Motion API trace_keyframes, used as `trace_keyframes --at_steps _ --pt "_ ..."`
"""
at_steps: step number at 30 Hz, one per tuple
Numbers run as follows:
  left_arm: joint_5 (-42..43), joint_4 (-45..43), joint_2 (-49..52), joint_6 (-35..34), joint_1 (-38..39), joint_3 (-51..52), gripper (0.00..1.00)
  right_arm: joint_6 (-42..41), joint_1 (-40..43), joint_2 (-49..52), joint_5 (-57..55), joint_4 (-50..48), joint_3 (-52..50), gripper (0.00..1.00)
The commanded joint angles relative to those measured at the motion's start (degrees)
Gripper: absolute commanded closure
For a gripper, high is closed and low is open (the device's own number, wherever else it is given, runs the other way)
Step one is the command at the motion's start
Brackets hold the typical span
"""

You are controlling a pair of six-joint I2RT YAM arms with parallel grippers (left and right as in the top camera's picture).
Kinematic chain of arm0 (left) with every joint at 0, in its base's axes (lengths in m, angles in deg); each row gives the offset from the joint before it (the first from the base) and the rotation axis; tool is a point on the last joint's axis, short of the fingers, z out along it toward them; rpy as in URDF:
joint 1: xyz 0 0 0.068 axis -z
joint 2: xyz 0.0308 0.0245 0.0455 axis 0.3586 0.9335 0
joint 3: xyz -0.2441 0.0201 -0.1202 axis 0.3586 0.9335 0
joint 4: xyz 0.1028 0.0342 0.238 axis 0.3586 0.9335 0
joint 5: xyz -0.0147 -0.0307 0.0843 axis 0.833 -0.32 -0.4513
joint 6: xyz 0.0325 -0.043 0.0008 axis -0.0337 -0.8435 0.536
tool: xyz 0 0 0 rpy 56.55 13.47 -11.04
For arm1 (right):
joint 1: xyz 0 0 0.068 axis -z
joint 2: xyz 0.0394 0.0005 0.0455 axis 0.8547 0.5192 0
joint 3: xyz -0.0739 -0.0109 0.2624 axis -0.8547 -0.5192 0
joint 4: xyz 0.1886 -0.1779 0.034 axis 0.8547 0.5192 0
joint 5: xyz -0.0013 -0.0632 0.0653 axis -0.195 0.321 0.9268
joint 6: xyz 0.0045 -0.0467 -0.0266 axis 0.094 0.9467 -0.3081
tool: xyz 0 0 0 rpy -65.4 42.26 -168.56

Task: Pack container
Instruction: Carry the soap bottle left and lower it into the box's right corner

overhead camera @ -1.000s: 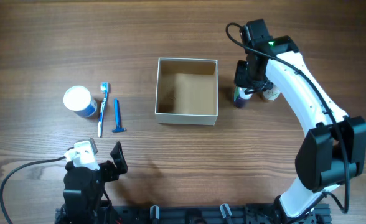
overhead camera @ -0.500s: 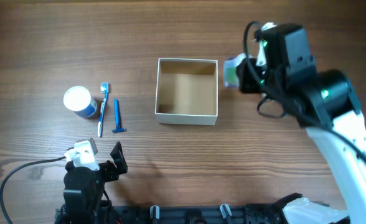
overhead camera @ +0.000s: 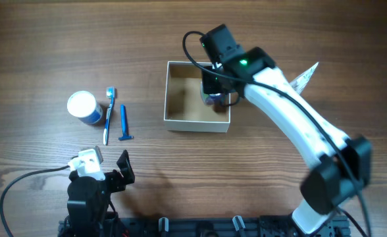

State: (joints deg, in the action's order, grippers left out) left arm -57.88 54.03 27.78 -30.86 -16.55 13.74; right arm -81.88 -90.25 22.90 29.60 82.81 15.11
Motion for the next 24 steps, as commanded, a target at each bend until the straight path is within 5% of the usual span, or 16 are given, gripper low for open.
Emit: trace_keyframes --at_steps 1,5,11,13,24 --pt "0.26 -0.15 -0.52 -0.72 -0.31 0.11 0.00 -2.05 2.05 3.41 -2.47 -1.73 1.05 0.82" --pt "0.26 -0.15 -0.52 -0.72 -0.31 0.11 0.00 -0.11 3.34 4.87 -4.94 -4.85 1.05 0.82" --pt "0.26 -0.15 -0.52 -0.72 -0.31 0.11 0.00 4.44 3.21 4.50 -6.38 -5.62 1.07 0.14" --pt "0.26 -0.15 -0.52 -0.72 -0.31 0.11 0.00 4.70 3.21 3.37 -6.29 -4.04 1.07 0.00" --pt "0.26 -0.15 -0.52 -0.72 -0.31 0.11 0.00 2.78 5.99 -21.27 -5.66 2.19 1.07 0.00"
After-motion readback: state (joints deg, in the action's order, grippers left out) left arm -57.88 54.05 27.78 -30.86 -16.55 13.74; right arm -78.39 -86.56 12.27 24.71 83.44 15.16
